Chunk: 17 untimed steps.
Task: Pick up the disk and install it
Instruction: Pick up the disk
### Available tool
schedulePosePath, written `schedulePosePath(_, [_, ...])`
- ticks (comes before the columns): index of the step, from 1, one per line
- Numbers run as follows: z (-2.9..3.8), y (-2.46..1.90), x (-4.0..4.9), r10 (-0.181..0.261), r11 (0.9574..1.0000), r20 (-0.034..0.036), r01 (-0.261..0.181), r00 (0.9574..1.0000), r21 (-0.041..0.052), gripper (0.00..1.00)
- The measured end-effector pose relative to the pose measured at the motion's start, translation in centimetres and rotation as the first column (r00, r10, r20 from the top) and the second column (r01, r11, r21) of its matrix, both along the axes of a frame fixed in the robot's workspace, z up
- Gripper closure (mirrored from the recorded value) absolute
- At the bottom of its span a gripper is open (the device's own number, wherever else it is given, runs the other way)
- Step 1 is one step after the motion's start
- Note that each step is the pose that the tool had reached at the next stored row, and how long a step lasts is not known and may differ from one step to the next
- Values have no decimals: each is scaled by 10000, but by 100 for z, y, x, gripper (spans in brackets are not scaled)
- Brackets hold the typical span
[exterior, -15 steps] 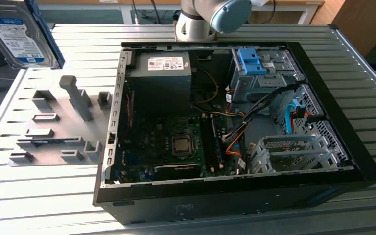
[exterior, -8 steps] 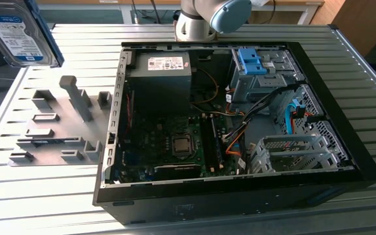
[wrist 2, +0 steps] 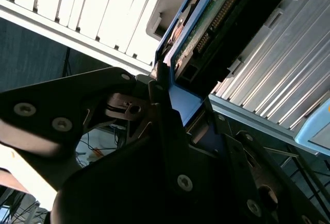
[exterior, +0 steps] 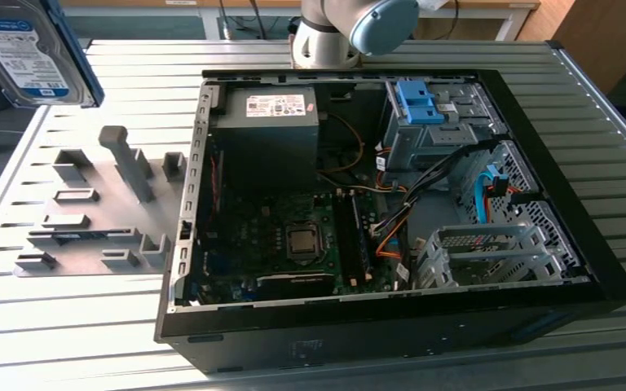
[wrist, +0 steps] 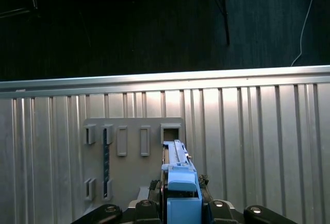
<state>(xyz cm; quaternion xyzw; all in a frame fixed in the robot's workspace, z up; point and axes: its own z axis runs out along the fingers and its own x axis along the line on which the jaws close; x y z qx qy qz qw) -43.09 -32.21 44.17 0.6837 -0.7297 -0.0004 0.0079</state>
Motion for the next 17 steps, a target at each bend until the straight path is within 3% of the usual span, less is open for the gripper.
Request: schedulePosePath(17, [311, 0, 0, 1, 10000, 2, -1, 10000, 0, 64])
